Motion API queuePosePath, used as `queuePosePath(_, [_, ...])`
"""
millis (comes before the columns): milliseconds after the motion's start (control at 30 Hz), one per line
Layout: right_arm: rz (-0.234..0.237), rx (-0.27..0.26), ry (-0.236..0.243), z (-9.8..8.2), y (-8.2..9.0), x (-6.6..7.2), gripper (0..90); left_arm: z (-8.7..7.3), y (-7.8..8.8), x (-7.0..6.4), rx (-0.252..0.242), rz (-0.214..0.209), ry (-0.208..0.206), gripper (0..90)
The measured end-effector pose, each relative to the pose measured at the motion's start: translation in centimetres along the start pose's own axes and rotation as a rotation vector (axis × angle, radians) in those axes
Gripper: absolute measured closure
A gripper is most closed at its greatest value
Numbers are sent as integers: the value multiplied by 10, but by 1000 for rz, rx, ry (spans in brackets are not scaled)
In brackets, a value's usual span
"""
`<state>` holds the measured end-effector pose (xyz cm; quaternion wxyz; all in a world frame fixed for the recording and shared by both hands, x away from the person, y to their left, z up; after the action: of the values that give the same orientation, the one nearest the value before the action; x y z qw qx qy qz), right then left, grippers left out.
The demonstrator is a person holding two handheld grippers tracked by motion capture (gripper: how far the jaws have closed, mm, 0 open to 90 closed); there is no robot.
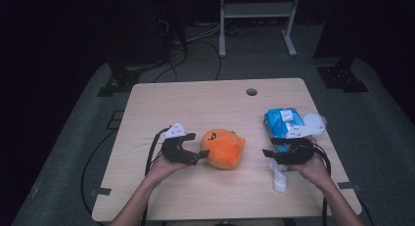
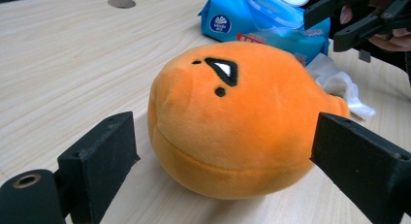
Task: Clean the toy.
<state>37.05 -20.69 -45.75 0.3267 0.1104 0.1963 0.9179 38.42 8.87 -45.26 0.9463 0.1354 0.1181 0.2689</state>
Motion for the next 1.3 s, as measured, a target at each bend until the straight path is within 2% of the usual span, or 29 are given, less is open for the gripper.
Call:
queuePosePath(400, [-24,1,-15,-12,15,-2,382,-5,14,-1,-11,14,0,86])
queuePosePath(1300, [-56,16,-56,-37,43,-9,372,-26,36,-3,47,52,-9,74])
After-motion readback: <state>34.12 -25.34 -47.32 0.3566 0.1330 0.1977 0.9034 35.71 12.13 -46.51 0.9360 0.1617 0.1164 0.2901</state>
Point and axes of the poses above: each handheld gripper's, and its own axes: y roughly backward along the jaws, z roughly out of its top, x roughly to its left, the point moved 7 cm from there along -y, roughly forward along the jaws, and after that the axes turned 9 degrees about -x, right-handed, at the moved point
